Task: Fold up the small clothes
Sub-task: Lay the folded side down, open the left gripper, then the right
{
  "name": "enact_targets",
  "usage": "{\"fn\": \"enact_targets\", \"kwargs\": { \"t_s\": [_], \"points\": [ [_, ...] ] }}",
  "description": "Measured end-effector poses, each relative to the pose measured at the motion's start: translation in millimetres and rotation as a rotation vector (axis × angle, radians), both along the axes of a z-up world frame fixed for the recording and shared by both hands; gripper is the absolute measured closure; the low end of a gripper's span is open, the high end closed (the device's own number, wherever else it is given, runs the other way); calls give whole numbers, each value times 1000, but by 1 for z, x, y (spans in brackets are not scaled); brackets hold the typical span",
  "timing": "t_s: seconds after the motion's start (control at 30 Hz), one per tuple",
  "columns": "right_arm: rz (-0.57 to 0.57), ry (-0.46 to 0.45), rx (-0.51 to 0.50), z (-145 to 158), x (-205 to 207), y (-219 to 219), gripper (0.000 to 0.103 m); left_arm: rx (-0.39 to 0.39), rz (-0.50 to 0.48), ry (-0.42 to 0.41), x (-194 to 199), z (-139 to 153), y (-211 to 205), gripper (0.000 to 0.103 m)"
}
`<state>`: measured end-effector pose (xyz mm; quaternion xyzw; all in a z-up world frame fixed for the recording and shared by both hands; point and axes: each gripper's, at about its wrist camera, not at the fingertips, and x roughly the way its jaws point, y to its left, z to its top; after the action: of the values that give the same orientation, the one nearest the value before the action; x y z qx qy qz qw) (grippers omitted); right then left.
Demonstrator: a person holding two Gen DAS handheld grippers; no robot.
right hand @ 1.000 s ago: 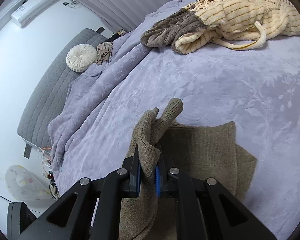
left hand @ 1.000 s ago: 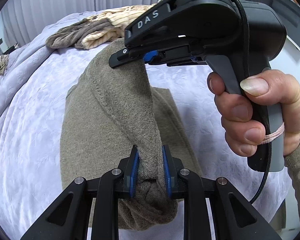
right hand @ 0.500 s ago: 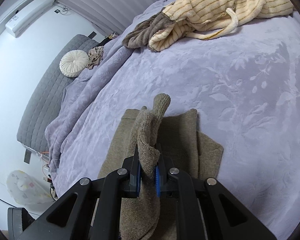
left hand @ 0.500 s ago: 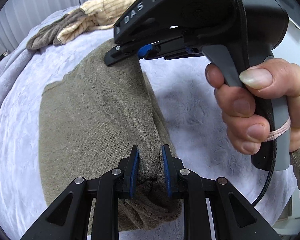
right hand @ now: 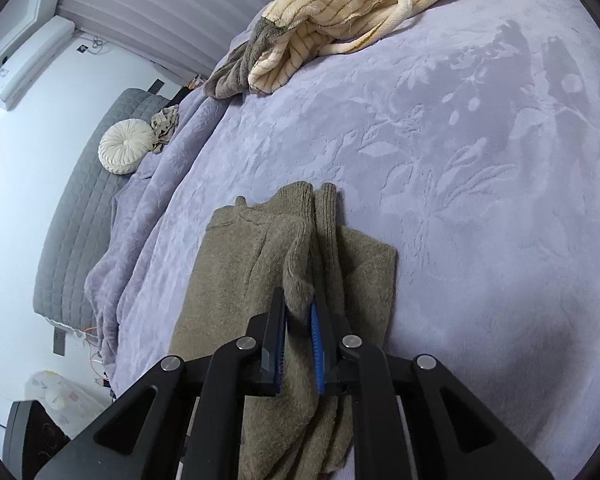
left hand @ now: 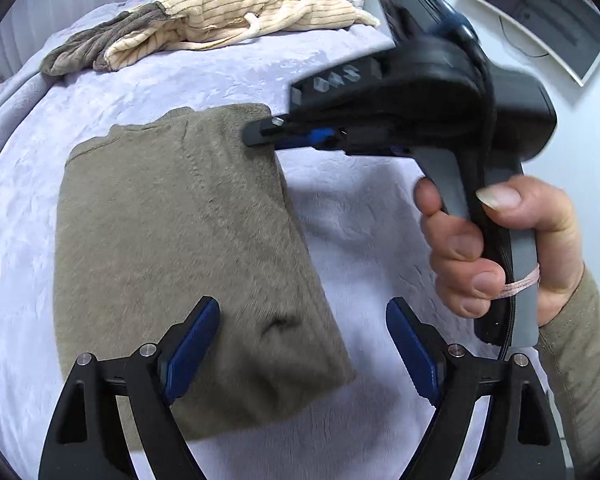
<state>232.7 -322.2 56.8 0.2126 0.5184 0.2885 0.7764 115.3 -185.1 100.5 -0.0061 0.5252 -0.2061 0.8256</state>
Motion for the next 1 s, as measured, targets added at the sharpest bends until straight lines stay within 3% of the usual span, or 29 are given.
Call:
{"fn": "enact_targets", "kwargs": {
  "t_s": [0.07,0.13,0.2,0.23,0.27,0.4,0.53,0.6,0.63,0.67,0.73,0.8,1.0],
  "points": [
    [10,-17,11,5,-19,-3,86,-30,-17,-15,-15,7,21,17],
    [4,-15,51,6,-38,-10,84,-13,-18,-48,-33,8,37,17],
    [-6,-9,92,7,-55,-13,60,21,8,-78,-43,6,55,17],
    [-13,-13,96,7,-65,-13,35,33,29,-90,-46,6,65,17],
    [-15,-27,93,8,-74,-11,27,38,59,-92,-50,4,74,17],
    [-22,-58,92,13,-109,-3,27,48,213,-49,-38,-13,114,17],
    [-9,-53,30,8,-128,17,27,70,259,-8,-27,-33,123,17],
    [12,-67,-4,4,-136,26,36,68,269,4,-28,-39,124,17],
    [24,-80,-81,2,-140,33,72,82,271,2,-29,-42,123,17],
    [32,-73,-136,-3,-140,36,93,91,268,3,-32,-45,121,17],
    [1,-37,-178,-17,-140,29,93,100,256,13,-37,-49,120,17],
    [-37,-16,-153,-23,-141,13,94,98,245,19,-44,-47,118,17],
    [-53,-39,-101,-3,-144,-2,92,107,224,-45,-41,-23,114,17]
  ]
}}
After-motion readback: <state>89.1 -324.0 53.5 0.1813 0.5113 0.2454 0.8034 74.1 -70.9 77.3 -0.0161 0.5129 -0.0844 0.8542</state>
